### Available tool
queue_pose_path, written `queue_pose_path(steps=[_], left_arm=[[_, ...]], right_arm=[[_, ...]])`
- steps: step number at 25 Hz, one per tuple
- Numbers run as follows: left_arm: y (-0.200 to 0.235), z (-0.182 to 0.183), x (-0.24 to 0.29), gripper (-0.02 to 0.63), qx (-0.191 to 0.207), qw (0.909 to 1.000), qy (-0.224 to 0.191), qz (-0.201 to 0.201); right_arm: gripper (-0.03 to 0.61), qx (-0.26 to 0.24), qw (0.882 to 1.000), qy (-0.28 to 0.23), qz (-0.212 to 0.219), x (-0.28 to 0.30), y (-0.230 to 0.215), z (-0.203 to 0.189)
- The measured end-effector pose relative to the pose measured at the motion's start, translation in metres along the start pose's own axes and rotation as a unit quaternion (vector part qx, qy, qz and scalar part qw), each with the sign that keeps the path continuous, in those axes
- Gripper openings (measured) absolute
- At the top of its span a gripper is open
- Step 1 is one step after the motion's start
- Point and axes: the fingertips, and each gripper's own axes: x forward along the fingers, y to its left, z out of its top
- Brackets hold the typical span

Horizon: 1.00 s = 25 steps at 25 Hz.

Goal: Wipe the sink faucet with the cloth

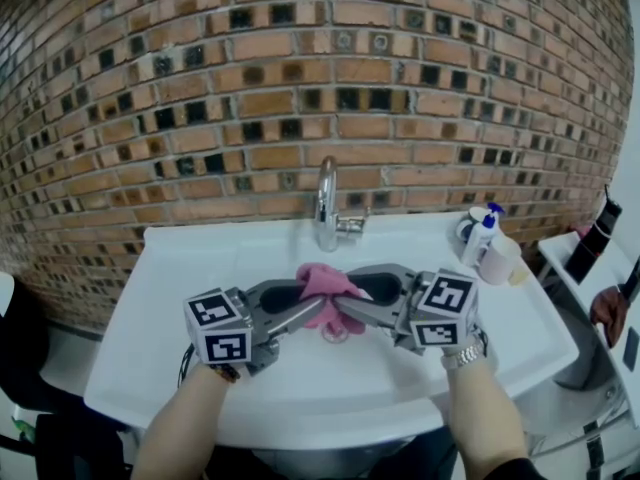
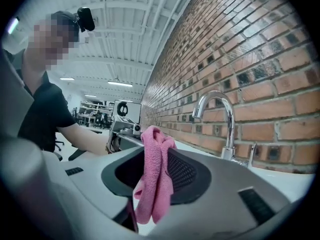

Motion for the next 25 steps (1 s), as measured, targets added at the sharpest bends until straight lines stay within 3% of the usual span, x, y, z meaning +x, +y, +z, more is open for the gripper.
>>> queue_pose_path(steps=[5,12,20,25], left_arm=[[0.022,0.005,-0.008,0.075,0.035,0.9968,-0.003,0.072],[0.034,0.011,-0.009,0.074,0.075,0.9889,-0.003,0.128],[0.05,0.031,-0.016,0.074,0.146,0.9657,0.004,0.215],[0.055,0.051,-0.021,0.074,0.178,0.9511,-0.008,0.252]], right_arm=[[0.141,0.004,0.999,-0.013,-0.043,-0.002,-0.016,0.003],[0.141,-0.005,0.998,-0.013,-0.054,0.006,-0.016,0.004],[0.141,0.01,0.991,-0.046,-0.124,-0.005,-0.041,0.012],[0.141,-0.001,0.986,-0.037,-0.16,-0.006,-0.046,0.009]])
